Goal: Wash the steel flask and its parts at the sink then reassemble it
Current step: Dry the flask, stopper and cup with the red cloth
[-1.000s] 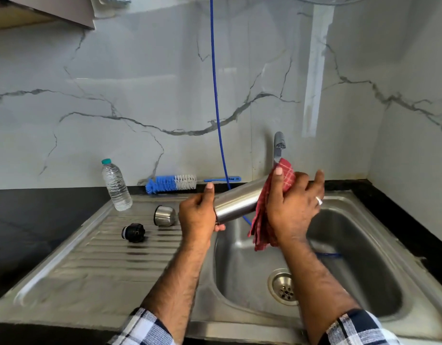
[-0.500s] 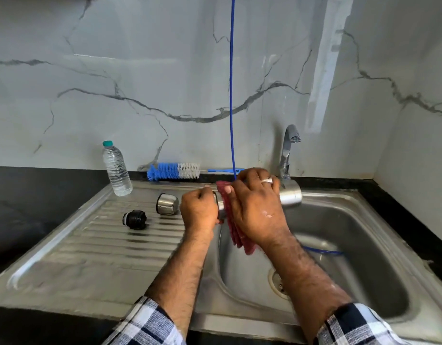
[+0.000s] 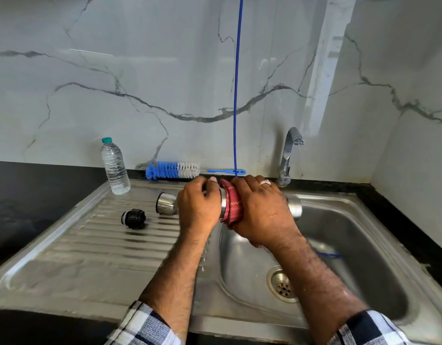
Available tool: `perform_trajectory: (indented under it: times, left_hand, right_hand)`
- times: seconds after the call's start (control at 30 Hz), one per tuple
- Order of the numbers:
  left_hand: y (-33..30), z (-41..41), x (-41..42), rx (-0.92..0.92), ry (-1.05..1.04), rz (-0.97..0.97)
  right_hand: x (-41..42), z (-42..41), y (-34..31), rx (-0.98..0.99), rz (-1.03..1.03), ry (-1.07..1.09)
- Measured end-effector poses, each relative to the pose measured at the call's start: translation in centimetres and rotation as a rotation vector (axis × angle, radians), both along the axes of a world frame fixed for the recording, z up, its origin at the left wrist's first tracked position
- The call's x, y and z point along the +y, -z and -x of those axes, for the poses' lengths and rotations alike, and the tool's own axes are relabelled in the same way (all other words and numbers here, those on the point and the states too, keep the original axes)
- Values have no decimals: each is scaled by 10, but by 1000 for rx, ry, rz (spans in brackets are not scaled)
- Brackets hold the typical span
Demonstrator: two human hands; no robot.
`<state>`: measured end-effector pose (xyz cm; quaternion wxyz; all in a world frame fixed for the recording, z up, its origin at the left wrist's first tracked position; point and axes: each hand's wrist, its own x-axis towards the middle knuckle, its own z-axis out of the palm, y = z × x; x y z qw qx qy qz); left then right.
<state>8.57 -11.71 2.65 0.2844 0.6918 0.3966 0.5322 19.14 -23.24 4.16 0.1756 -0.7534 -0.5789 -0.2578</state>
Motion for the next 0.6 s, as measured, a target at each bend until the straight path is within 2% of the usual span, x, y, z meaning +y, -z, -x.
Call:
perform_trajectory:
  times: [0.1, 0.17, 0.27, 0.4, 0.47, 0.6]
  left_hand:
    - [-3, 3, -3, 170, -124, -50]
    - [-3, 2, -2, 235, -107, -9]
    - [-4, 4, -1, 213, -97, -3]
    - [-4, 4, -4, 130, -17, -58]
    - [-5, 4, -8, 76, 32, -134]
    - [-4, 5, -17, 80, 117, -339]
  right_hand:
    - [-3, 4, 1, 3, 62, -5]
    - [-3, 8, -2, 17, 131, 6]
    - [-1, 17, -5, 38, 202, 13]
    - [-1, 21, -8, 84, 161, 2]
    - [-4, 15, -16, 181, 191, -11]
    - [-13, -1, -28, 586, 397, -87]
